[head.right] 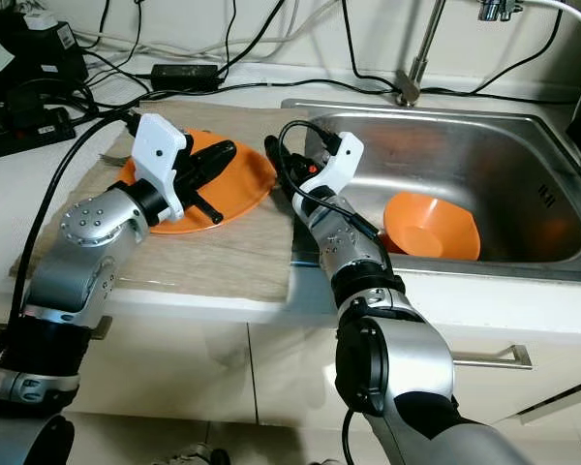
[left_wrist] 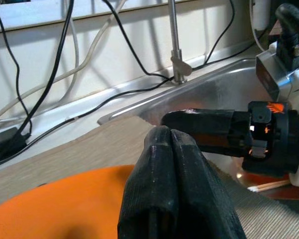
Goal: Kitchen organization
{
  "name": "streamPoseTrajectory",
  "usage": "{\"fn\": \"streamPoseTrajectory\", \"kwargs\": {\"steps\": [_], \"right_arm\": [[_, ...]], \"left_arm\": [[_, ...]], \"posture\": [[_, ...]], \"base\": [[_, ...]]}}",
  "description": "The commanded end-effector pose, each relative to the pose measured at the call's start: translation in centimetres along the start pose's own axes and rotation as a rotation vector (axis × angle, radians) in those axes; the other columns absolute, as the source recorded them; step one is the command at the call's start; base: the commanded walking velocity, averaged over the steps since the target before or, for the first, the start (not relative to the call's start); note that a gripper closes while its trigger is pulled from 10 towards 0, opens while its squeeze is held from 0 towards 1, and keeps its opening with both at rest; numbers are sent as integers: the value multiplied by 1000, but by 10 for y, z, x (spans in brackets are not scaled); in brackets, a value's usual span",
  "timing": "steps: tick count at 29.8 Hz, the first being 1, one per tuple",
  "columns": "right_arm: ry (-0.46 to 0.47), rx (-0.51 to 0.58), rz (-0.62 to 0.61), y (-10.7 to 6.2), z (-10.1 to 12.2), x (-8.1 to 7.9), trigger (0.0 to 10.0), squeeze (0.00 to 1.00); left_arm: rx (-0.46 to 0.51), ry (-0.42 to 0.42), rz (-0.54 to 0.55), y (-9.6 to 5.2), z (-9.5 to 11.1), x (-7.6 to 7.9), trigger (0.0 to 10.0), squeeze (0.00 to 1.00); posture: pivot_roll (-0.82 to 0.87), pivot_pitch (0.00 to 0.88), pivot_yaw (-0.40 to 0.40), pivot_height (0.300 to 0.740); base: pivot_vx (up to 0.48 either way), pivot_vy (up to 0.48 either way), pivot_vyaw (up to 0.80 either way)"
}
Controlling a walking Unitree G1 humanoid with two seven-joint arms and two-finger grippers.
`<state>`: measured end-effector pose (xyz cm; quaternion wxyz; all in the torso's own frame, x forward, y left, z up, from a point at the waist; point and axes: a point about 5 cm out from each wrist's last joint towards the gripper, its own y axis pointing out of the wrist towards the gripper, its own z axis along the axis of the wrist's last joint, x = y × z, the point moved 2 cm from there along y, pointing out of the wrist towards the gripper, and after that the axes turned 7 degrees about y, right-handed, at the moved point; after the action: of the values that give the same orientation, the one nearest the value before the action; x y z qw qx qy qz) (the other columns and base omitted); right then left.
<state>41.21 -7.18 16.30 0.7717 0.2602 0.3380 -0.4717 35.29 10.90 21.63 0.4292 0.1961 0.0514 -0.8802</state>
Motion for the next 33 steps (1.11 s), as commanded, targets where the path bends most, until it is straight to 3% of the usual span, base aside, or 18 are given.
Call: {"fn": "streamPoseTrajectory", "kwargs": {"steps": [1,3,5,10,15,23,27,33], "right_arm": [[9,9,27,2,5,-6,10000,0],[11,8,29,2,5,-6,10000,0],[11,10,32,2,6,-6,10000,0],[-46,47,57,-1,14,-10,10000,0],[-97,84,93,-11,24,-15,10000,0],[-160,94,79,-21,24,-11,10000,0],[-206,118,89,-29,28,-20,10000,0],[-213,116,77,-36,28,-18,10000,0]], "left_arm": [[-70,-11,28,-4,-11,-13,10000,0],[-98,-24,45,-6,-16,-20,10000,0],[-153,-37,98,-13,-26,-37,10000,0],[-210,7,171,-25,-35,-66,10000,0],[-281,54,190,-31,-51,-80,10000,0],[-310,60,181,-27,-59,-85,10000,0],[-322,67,168,-25,-65,-84,10000,0],[-343,81,193,-32,-70,-92,10000,0]], "posture": [[49,0,-6,740],[48,0,-5,740],[50,0,-3,740],[58,0,-2,740],[53,0,-5,740],[31,0,1,740],[21,0,7,740],[26,2,2,740]], "base": [[0,0,0],[0,0,0],[0,0,0],[0,0,0],[0,0,0],[0,0,0],[0,0,0],[0,0,0]]}}
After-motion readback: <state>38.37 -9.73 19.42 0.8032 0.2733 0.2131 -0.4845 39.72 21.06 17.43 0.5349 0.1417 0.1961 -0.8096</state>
